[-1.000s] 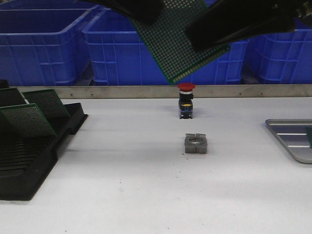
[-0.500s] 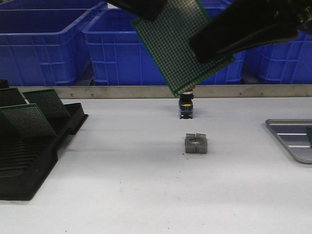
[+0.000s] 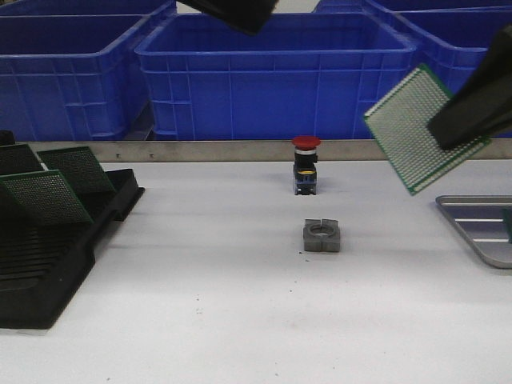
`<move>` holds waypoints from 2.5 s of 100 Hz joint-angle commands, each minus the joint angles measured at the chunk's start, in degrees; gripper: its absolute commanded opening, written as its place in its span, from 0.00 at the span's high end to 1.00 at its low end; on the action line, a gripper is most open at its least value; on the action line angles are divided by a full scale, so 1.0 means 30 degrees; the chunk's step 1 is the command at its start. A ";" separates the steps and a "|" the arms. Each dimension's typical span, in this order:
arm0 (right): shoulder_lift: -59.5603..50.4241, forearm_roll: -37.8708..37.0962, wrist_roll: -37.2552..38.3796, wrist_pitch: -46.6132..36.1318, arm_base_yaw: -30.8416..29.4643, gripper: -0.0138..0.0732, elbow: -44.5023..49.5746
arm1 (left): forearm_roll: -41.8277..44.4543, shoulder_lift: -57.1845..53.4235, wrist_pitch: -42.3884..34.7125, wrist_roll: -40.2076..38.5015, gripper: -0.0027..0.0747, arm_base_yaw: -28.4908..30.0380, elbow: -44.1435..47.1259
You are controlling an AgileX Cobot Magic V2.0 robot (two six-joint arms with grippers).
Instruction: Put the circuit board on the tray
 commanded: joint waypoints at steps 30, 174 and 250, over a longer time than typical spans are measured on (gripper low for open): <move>0.3608 0.0558 0.0541 -0.5843 -0.4764 0.91 -0.0423 | -0.1475 -0.0551 0.0050 -0.0047 0.32 -0.0167 -0.0619; -0.5168 0.1872 -0.4308 -0.9664 -0.0626 0.91 0.2043 | -0.0393 -0.4061 -0.3858 -0.4431 0.99 0.4088 0.1546; -1.9354 0.1888 -0.4347 -1.3713 0.1735 0.91 0.8527 | -0.2489 -2.1739 -1.9767 -0.5406 0.99 0.7920 1.6333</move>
